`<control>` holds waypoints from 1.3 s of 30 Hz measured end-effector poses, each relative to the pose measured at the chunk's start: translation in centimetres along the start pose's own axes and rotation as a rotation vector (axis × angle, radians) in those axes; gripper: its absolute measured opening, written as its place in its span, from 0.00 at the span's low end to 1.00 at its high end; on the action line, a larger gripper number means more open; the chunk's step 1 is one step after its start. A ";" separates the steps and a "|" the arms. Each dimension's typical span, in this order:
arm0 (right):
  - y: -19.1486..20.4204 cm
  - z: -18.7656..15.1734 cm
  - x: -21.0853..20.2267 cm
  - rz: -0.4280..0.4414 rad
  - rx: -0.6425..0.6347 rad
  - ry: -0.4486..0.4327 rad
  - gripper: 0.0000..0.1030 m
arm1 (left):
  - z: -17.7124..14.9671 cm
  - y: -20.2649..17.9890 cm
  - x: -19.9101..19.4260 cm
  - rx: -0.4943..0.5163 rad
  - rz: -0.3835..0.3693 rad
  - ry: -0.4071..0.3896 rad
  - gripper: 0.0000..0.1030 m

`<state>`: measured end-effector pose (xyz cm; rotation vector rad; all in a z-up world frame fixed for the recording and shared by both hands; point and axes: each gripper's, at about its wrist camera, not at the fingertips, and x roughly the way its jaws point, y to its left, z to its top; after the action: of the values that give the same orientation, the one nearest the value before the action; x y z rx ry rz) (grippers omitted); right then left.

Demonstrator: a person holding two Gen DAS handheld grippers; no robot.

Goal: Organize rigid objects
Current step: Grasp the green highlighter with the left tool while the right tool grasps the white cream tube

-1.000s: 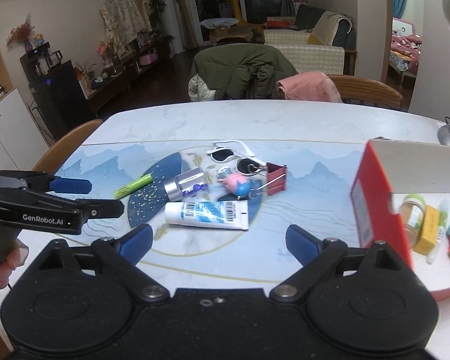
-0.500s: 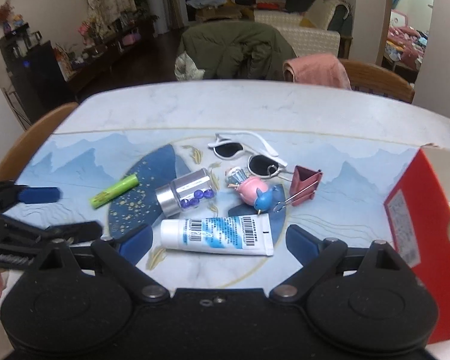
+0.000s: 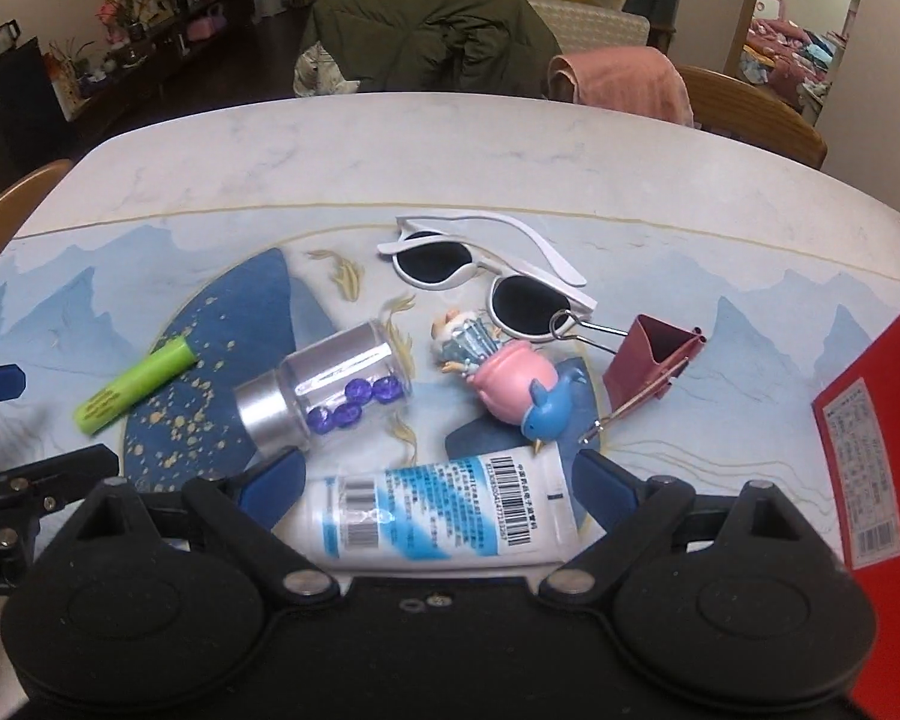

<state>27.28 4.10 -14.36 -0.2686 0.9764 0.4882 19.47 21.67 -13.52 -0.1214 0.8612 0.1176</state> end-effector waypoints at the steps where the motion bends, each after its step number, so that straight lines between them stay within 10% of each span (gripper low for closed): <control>1: 0.1 0.2 0.3 -0.005 0.000 0.006 0.93 | 0.1 0.1 0.3 0.002 0.003 0.002 1.00; 23: -1.5 -5.3 -1.4 -0.035 -0.067 0.015 0.91 | 0.0 0.7 3.3 0.027 0.046 -0.015 0.98; 39: -1.8 -5.6 -1.6 0.054 -0.091 0.007 0.57 | 0.0 -0.8 3.2 0.073 0.030 -0.014 0.35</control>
<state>23.41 -0.27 -15.99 -0.3264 0.9717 0.5820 21.65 21.00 -15.92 -0.0395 0.8520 0.1152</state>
